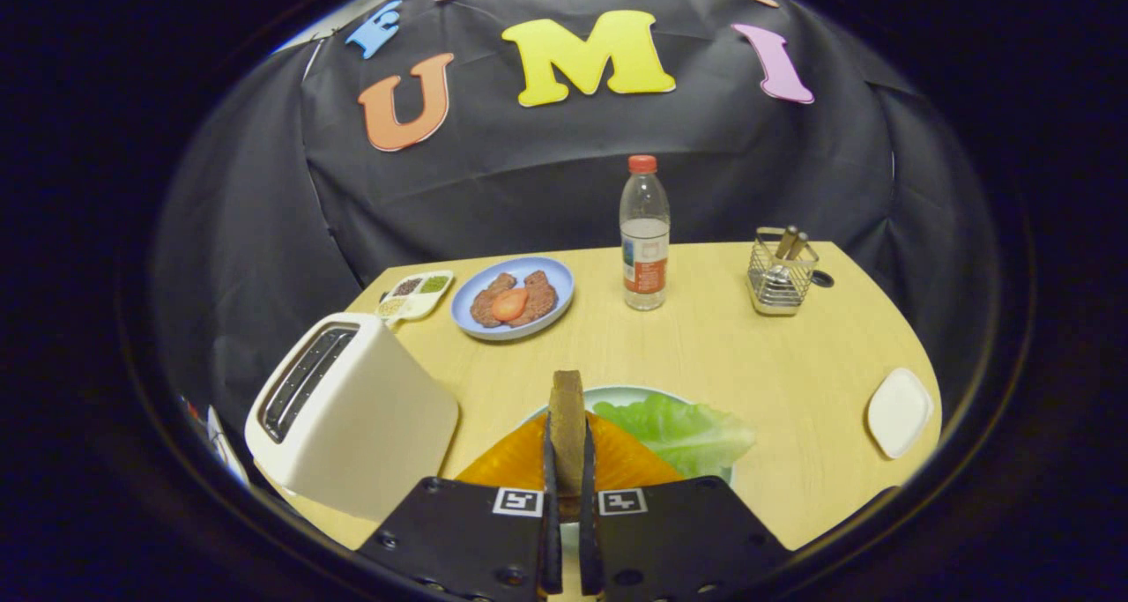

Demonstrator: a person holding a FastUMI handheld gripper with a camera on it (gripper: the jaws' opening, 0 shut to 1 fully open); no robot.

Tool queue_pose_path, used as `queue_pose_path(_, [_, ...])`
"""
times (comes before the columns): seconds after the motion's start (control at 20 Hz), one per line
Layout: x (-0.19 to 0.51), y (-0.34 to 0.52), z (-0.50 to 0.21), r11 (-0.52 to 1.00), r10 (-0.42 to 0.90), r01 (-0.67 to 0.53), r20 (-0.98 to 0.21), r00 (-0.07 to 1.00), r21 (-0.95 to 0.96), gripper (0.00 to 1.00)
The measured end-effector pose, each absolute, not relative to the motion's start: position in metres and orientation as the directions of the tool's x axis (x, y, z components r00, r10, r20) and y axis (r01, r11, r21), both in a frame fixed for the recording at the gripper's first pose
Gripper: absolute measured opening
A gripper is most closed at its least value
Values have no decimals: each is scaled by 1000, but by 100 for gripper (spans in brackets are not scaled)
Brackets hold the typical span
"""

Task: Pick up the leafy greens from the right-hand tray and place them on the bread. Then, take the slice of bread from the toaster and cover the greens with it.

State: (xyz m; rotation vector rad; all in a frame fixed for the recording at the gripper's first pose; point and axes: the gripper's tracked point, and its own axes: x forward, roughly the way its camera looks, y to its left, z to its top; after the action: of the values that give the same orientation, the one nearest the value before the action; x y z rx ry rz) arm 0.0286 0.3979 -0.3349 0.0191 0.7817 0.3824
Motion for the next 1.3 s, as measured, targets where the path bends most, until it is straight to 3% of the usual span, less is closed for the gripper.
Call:
queue_pose_path(0.2, [38, 375, -341, 942, 311, -307, -693, 651, 136, 15])
queue_pose_path(0.3, [42, 366, -343, 947, 296, -297, -693, 658, 122, 28])
queue_pose_path(0.35, [42, 363, -343, 949, 291, -290, -697, 655, 124, 28])
queue_pose_path(0.65, [51, 335, -329, 961, 255, -261, -683, 685, 97, 55])
queue_pose_path(1.1, [53, 289, -189, 944, 303, -331, -435, 848, 12, 99])
queue_pose_path(1.3, [37, 245, -121, 955, 276, -297, -336, 900, -11, 98])
